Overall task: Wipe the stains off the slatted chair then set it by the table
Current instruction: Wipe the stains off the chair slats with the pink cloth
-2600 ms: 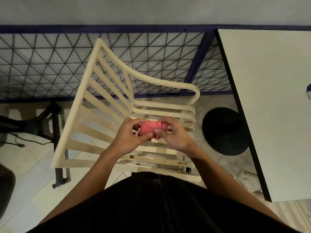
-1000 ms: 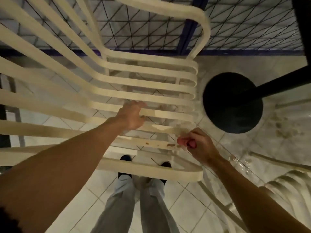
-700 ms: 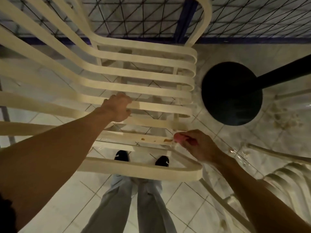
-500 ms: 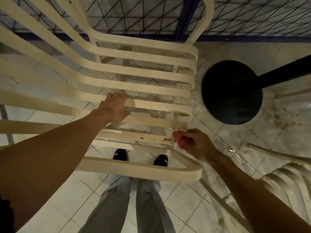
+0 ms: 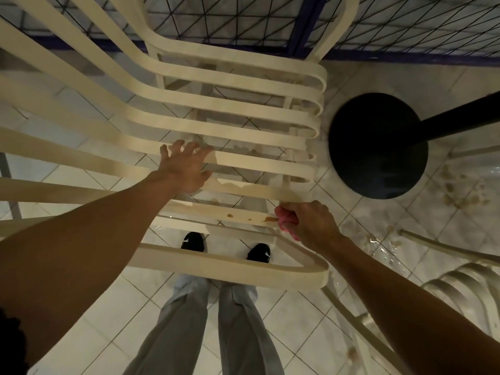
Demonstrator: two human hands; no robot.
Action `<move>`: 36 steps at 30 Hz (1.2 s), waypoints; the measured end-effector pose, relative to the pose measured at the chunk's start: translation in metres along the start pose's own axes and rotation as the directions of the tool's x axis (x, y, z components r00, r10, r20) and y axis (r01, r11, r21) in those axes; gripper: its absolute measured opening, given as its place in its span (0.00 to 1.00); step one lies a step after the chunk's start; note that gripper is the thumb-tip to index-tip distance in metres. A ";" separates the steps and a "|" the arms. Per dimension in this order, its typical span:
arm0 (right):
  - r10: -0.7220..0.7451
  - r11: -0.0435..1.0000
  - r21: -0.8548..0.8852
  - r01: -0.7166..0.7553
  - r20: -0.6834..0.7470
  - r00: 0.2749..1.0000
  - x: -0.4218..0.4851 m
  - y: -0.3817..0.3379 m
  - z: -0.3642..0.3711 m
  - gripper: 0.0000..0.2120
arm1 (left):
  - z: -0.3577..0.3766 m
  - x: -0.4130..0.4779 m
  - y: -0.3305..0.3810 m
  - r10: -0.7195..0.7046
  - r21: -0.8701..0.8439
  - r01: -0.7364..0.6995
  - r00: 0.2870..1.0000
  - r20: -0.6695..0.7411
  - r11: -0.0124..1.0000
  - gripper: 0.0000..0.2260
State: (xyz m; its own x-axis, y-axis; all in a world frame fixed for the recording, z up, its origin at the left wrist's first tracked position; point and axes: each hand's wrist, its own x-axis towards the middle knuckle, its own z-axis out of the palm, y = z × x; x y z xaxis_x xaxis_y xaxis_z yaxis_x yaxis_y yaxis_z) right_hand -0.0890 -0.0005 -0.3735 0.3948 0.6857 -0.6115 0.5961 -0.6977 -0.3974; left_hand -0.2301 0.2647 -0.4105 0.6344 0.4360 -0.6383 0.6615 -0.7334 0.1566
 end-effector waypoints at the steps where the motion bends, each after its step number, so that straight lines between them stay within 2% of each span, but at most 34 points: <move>1: -0.022 0.999 -0.040 0.022 0.003 1.000 0.003 -0.006 0.001 0.05 | -0.001 0.002 -0.001 -0.002 -0.010 0.002 1.000 0.009 1.000 0.27; 5: -0.056 0.978 -0.201 0.062 0.036 0.998 0.022 -0.036 0.002 0.11 | -0.003 0.005 0.000 0.010 -0.030 -0.009 0.999 0.036 1.000 0.29; 7: -0.049 0.972 -0.229 0.056 0.035 0.998 0.024 -0.039 0.003 0.14 | -0.002 0.004 -0.001 0.010 -0.025 -0.008 0.999 0.049 1.000 0.30; 12: 0.020 0.986 -0.168 -0.021 -0.010 1.000 0.003 -0.010 0.001 0.19 | -0.002 0.004 -0.005 0.010 -0.016 -0.009 0.997 0.077 1.000 0.31; 16: 0.115 0.993 -0.040 -0.113 0.054 0.992 -0.004 0.016 -0.008 0.18 | -0.001 0.004 -0.006 0.007 -0.043 -0.004 0.996 0.084 0.999 0.31; 22: 0.056 0.998 -0.008 -0.055 0.094 0.994 -0.002 0.016 -0.012 0.14 | 0.002 0.008 -0.007 0.022 -0.083 -0.014 0.996 0.090 0.996 0.31; 29: -0.146 0.982 -0.102 0.160 0.136 0.980 0.029 -0.040 0.012 0.12 | 0.010 0.006 -0.006 0.041 -0.067 -0.033 0.991 0.128 0.997 0.37; 32: -0.184 0.970 -0.128 0.205 0.157 0.970 0.035 -0.042 0.018 0.16 | 0.014 0.007 -0.008 0.040 -0.060 -0.034 0.994 0.100 0.998 0.38; 36: -0.190 0.980 -0.019 0.197 0.194 0.962 0.021 -0.021 0.018 0.25 | 0.016 0.006 -0.011 0.055 -0.059 -0.049 0.994 0.093 0.997 0.38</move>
State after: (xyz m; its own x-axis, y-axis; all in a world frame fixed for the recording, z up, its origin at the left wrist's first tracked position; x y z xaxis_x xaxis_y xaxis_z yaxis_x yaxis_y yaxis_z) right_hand -0.1061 0.0249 -0.3900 0.1311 0.7521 -0.6458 0.6754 -0.5447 -0.4972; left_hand -0.2404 0.2669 -0.4282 0.6297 0.3448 -0.6962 0.6518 -0.7220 0.2319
